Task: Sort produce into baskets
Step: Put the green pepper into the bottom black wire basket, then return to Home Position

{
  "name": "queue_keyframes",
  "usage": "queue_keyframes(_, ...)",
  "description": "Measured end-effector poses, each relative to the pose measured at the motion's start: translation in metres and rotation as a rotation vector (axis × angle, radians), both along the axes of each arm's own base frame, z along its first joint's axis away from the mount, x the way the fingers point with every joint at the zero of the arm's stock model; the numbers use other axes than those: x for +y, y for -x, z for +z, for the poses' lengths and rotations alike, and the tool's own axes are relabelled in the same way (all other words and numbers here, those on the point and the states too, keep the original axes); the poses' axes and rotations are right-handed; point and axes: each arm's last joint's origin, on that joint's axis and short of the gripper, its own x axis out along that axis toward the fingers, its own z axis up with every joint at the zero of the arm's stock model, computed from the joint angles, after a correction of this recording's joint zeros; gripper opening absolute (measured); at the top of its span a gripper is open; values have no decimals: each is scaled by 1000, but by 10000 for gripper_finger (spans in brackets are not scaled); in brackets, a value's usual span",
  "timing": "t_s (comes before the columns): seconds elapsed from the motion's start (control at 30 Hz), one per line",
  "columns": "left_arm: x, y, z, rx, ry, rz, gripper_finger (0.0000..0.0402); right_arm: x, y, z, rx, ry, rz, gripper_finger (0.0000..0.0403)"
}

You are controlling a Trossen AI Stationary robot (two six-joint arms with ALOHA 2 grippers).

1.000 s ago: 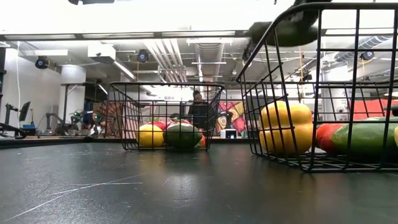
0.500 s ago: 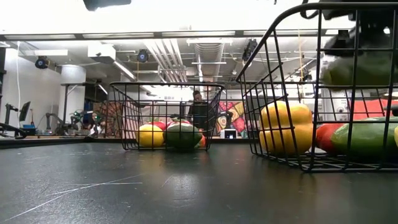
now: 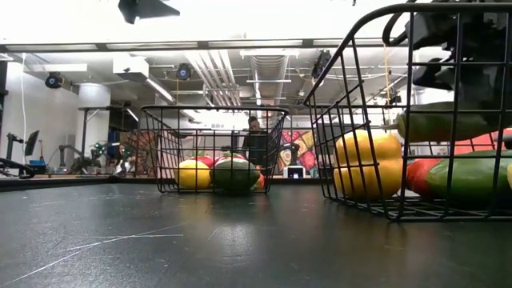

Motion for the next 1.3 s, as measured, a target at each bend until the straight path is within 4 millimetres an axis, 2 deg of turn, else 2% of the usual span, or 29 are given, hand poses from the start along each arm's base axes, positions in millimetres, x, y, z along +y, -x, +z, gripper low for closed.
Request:
queue_keyframes(0.2,0,0,0,14,-23,-3,362,0,0,0,-2,5,1,113)
queue_keyframes(0.37,0,-4,-5,25,32,5,362,-1,0,0,-15,36,-7,126)
queue_keyframes(0.73,-1,-28,-23,117,68,5,362,-1,-2,3,-47,61,5,177)
queue_keyframes(0.83,-1,-36,-29,168,30,-9,362,2,-12,13,-213,55,24,179)
queue_keyframes(0.9,-1,-38,-32,163,2,-15,362,6,-21,19,-410,56,97,177)
queue_keyframes(1.03,-4,-35,-34,-54,-81,-157,362,10,-43,30,-900,102,263,168)
queue_keyframes(1.17,-6,-24,-56,-318,-186,-293,362,-8,-58,46,-1259,137,362,156)
queue_keyframes(1.3,-1,-3,-79,-367,-192,-261,362,-38,-62,52,-1328,166,411,145)
